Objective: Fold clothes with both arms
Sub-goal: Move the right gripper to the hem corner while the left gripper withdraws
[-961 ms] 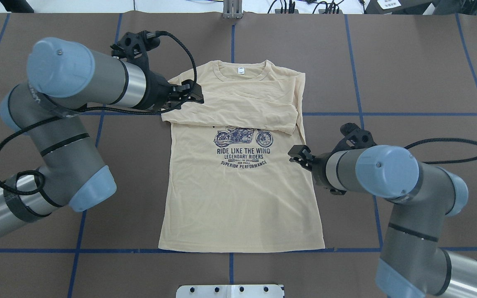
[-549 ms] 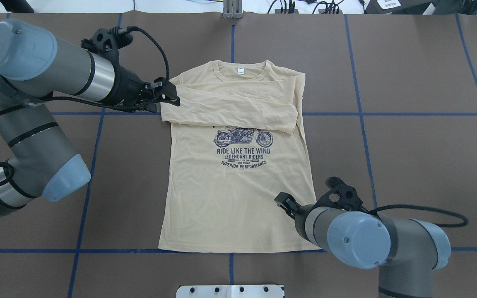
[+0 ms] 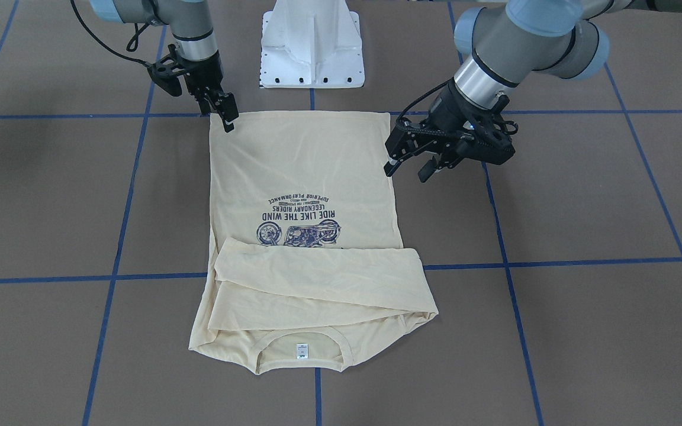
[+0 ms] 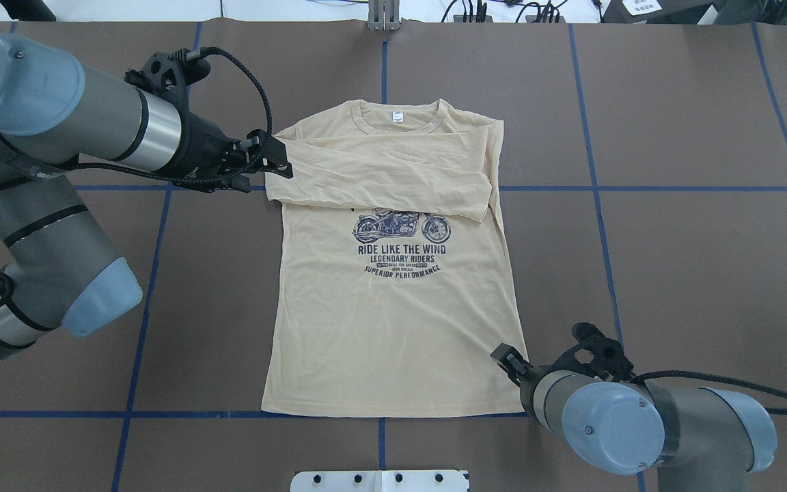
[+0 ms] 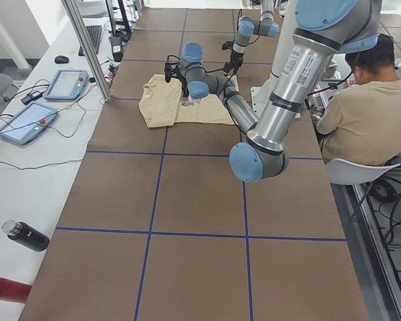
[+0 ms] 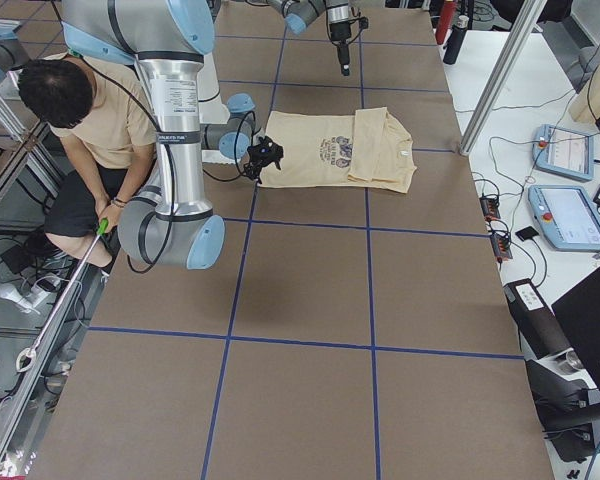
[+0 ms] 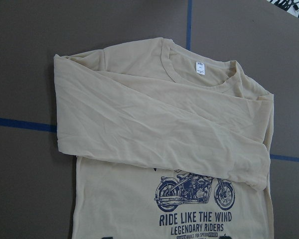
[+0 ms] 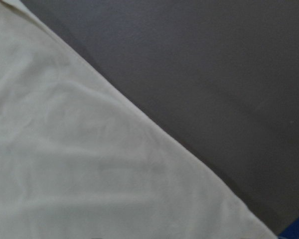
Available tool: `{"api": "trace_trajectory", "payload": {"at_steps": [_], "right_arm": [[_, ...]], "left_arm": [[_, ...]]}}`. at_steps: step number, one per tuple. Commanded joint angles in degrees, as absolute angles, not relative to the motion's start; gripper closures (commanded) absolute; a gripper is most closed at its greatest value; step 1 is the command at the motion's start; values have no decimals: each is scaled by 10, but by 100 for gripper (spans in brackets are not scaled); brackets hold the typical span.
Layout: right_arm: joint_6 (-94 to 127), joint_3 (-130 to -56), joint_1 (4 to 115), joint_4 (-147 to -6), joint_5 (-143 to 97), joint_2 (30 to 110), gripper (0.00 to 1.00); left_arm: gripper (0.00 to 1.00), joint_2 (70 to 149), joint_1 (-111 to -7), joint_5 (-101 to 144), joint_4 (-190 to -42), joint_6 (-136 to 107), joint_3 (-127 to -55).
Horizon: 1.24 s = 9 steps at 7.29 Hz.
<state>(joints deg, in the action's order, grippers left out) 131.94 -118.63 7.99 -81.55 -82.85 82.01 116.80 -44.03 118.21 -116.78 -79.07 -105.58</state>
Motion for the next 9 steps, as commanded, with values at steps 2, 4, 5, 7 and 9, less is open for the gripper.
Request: {"api": "trace_trajectory", "payload": {"at_steps": [2, 4, 5, 7, 9], "right_arm": [[1332, -1182, 69, -815, -836, 822, 9], [1332, -1183, 59, -815, -832, 827, 11], [1332, -1182, 59, -815, -832, 825, 21], [1332, -1182, 59, -816, -831, 829, 53], [1332, -1183, 60, -817, -830, 830, 78]], "left_arm": [[23, 1167, -440, 1182, -1169, -791, -1056], [23, 1168, -440, 1182, -1169, -790, -1056], [23, 1167, -440, 1182, -1169, -790, -1056], [23, 1167, -440, 1182, -1170, -790, -1056], [23, 1167, -440, 1182, -1170, -789, -1056]]}}
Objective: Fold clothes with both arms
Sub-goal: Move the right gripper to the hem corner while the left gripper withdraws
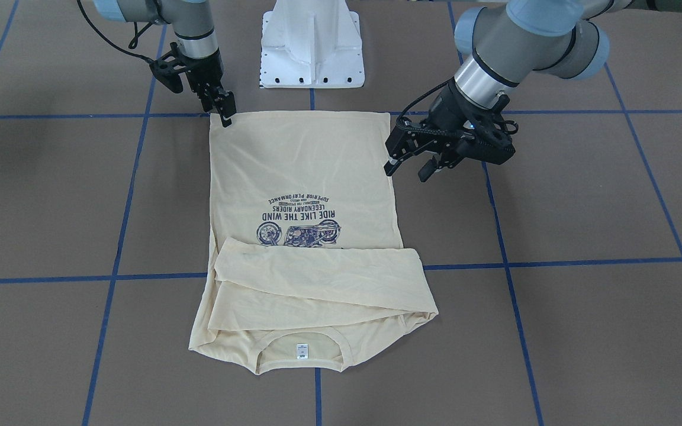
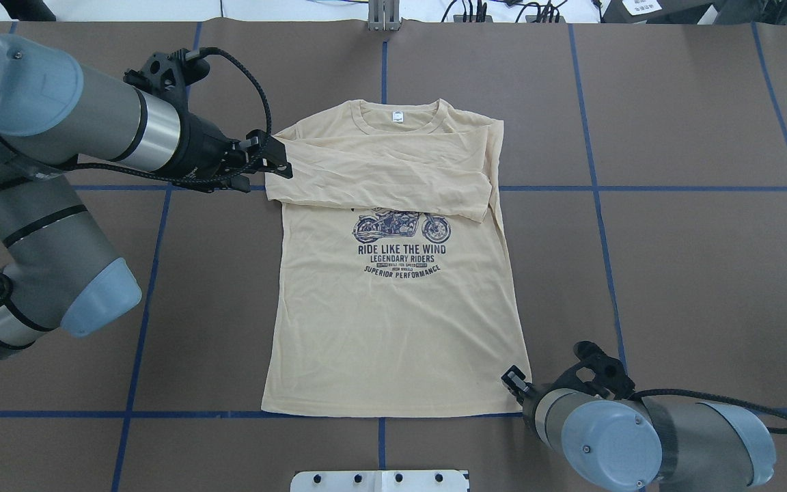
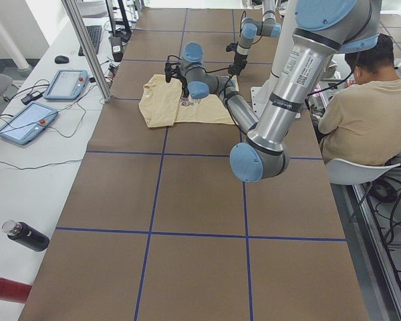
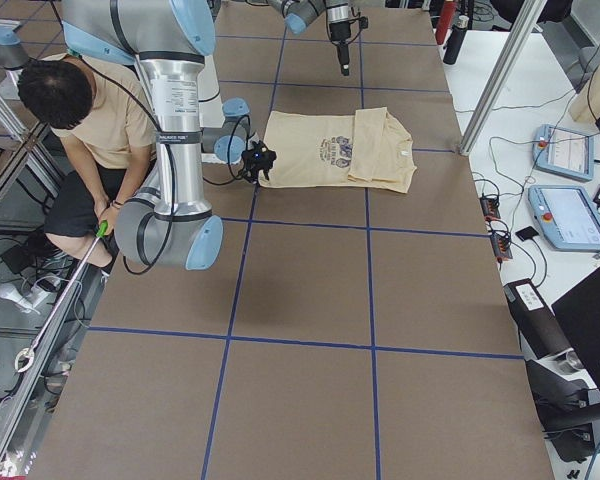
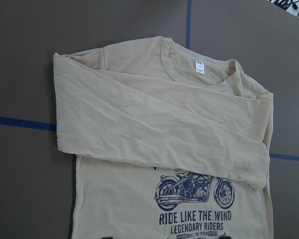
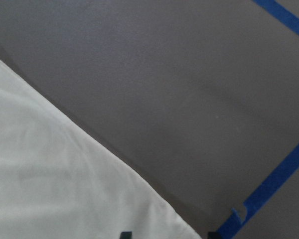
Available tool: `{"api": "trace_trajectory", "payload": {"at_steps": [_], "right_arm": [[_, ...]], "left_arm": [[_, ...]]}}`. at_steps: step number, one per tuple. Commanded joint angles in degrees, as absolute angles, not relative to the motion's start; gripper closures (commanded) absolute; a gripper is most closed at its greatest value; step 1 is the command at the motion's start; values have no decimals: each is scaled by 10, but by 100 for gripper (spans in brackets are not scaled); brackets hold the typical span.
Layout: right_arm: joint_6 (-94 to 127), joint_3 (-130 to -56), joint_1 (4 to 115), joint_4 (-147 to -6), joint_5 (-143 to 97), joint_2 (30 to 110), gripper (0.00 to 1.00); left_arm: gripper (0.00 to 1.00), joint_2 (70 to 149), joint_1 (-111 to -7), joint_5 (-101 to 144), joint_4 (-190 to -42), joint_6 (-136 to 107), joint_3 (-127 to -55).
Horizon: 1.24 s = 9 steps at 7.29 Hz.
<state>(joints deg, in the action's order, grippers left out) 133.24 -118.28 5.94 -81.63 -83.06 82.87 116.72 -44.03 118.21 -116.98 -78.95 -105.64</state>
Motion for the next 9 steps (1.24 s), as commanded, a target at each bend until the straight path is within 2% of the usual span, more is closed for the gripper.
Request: {"api": "trace_trajectory", "payload": {"at_steps": [1, 4, 5, 6, 8, 9], "right_arm": [[1332, -1186, 61, -817, -832, 829, 100], [1332, -1200, 62, -817, -845, 829, 100], [1332, -1210, 63, -817, -857, 835, 100], [1332, -1214, 63, -817, -857, 837, 100], [1332, -1215, 64, -817, -857, 837, 100], [1332, -1215, 64, -817, -857, 836, 100]], "left_arm": [[23, 1167, -441, 1182, -1170, -790, -1056], [25, 1171, -421, 1175, -1168, -887, -1060], [25, 1165, -357, 1124, -1162, -935, -1089], [27, 1128, -288, 1040, -1130, -970, -1128], [28, 1019, -218, 976, -1079, -976, -1207], [28, 997, -184, 951, -1072, -994, -1207]]}}
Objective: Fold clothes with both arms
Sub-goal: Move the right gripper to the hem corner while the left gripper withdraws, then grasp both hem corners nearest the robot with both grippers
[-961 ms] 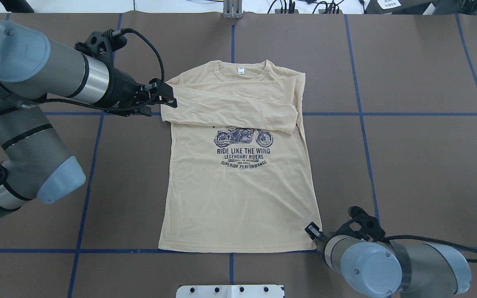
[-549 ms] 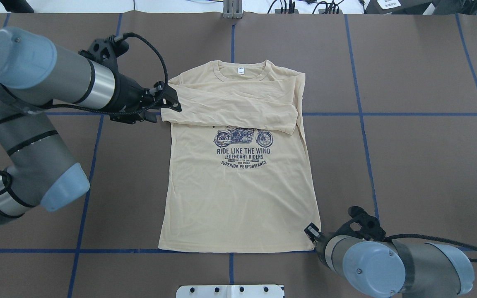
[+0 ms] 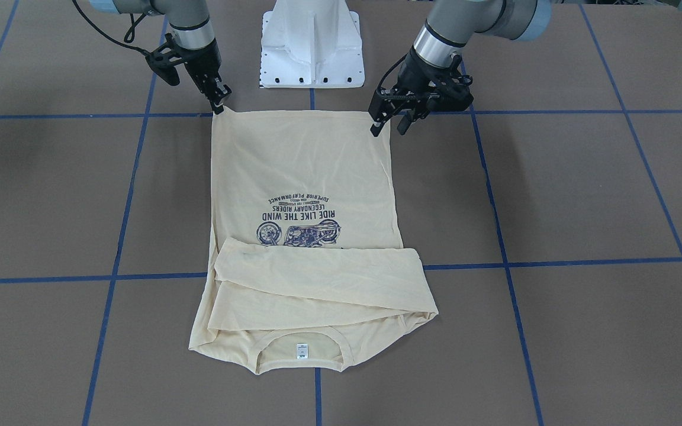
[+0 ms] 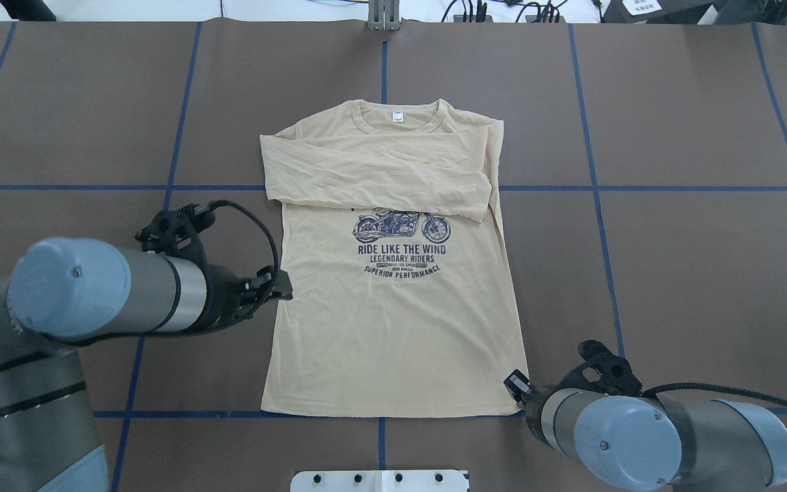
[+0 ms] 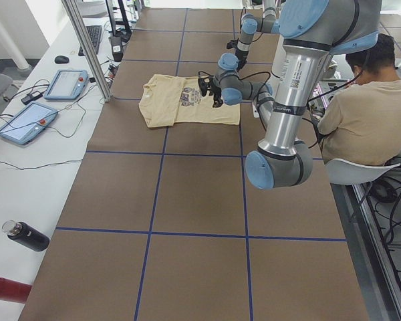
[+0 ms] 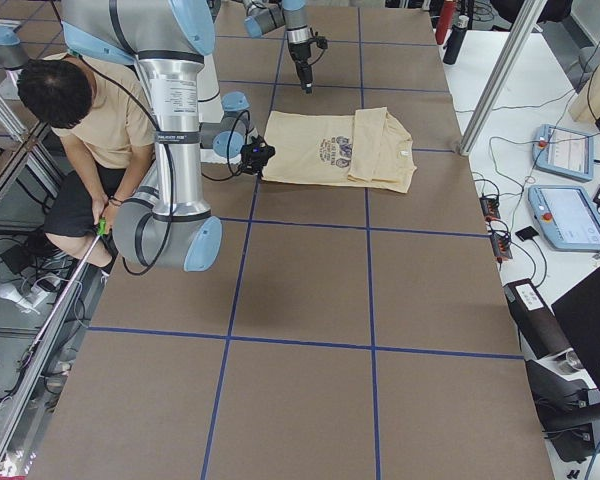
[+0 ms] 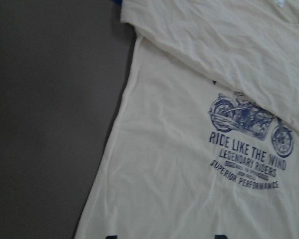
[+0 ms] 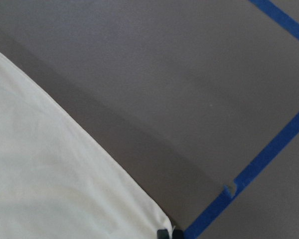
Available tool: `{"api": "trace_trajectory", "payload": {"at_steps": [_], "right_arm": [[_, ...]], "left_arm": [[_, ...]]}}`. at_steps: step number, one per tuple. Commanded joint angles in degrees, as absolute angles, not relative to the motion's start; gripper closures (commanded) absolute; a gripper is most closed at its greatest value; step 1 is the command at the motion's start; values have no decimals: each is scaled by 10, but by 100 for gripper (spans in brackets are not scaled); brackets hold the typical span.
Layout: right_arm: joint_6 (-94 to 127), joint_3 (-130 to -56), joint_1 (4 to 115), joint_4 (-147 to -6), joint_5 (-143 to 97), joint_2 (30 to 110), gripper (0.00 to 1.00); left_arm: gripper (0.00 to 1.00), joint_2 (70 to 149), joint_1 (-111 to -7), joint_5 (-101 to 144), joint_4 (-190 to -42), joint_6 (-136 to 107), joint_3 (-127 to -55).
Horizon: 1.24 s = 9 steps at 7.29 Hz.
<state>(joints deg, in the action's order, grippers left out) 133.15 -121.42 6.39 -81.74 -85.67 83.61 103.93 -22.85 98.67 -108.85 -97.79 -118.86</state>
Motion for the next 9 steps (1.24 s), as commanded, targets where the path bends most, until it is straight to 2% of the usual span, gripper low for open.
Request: {"api": "trace_trajectory", "payload": {"at_steps": [1, 4, 7, 9], "right_arm": [[1331, -1216, 67, -817, -857, 837, 100], [1331, -1226, 70, -817, -857, 837, 100], [1331, -1227, 71, -817, -857, 836, 100], [1331, -1227, 72, -817, -857, 837, 100]], "left_arm": [[28, 998, -135, 942, -1071, -1050, -1193], [32, 1014, -121, 939, -1071, -1065, -1153], [45, 1027, -120, 940, -1071, -1072, -1142], [47, 1027, -118, 940, -1071, -1072, -1138]]}}
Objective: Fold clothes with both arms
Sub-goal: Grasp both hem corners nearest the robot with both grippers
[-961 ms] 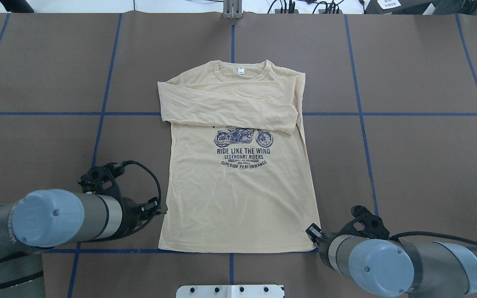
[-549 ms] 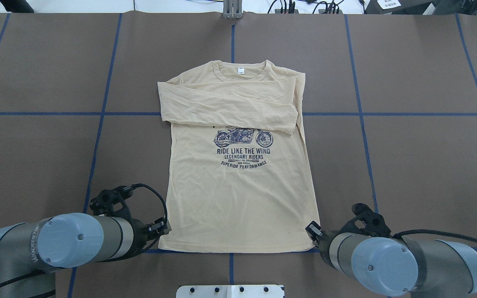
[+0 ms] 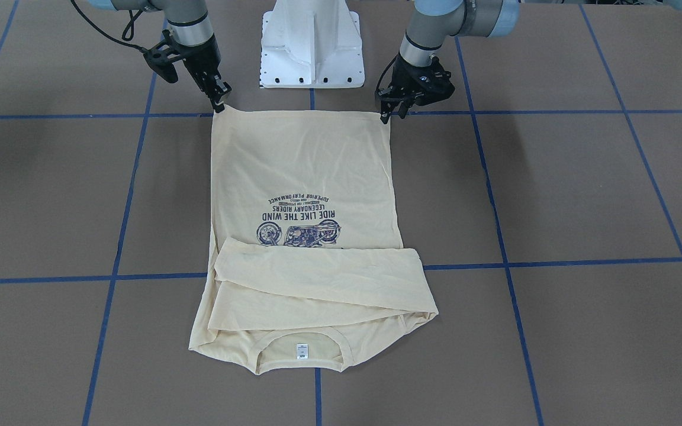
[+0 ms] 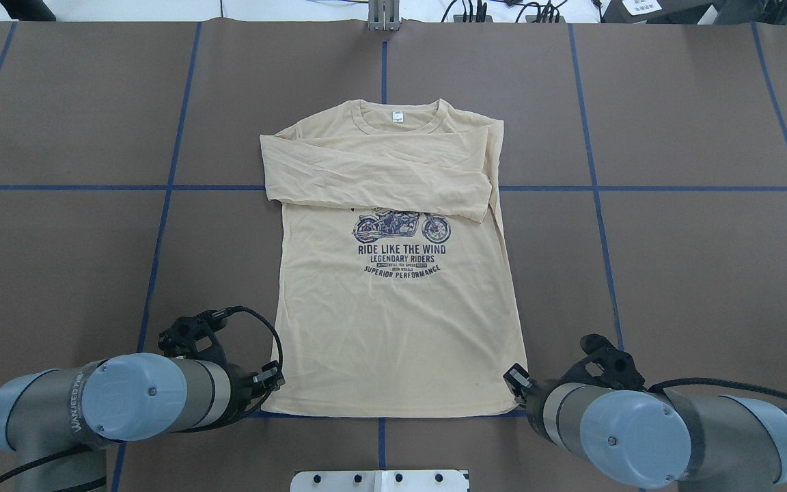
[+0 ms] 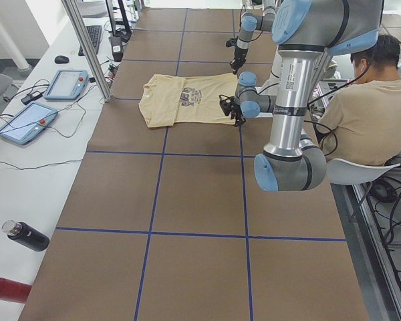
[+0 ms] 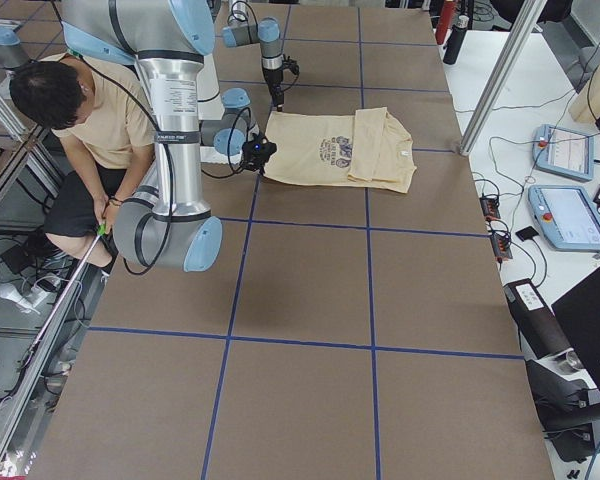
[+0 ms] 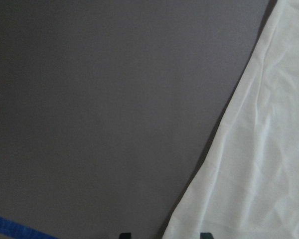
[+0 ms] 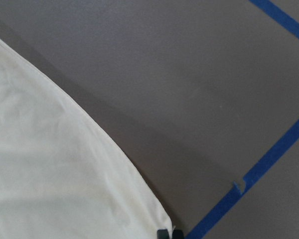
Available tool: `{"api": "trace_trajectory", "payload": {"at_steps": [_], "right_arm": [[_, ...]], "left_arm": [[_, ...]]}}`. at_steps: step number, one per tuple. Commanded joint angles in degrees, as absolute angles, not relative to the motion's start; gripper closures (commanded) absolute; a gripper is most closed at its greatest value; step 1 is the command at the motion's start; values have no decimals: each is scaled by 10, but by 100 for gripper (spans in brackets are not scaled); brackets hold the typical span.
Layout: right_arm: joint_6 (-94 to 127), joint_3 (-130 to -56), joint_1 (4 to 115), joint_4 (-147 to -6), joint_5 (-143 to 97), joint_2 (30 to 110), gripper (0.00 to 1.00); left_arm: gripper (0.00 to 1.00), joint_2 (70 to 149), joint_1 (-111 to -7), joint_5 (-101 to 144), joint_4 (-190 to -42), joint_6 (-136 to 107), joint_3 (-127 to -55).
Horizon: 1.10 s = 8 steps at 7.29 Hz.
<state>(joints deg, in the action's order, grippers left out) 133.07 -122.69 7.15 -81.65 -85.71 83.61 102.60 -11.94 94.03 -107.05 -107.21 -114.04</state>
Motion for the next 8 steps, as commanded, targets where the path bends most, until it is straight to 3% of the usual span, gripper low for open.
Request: {"api": "trace_trajectory", "payload": {"at_steps": [1, 6, 8], "right_arm": [[1331, -1227, 72, -817, -857, 836, 100], [1331, -1227, 71, -817, -858, 835, 100], [1331, -1227, 72, -817, -858, 835, 100]], "left_arm": [[47, 1026, -115, 940, -1070, -1072, -1136], [52, 1026, -96, 940, -1070, -1073, -1134], [59, 1027, -91, 940, -1070, -1073, -1134]]}}
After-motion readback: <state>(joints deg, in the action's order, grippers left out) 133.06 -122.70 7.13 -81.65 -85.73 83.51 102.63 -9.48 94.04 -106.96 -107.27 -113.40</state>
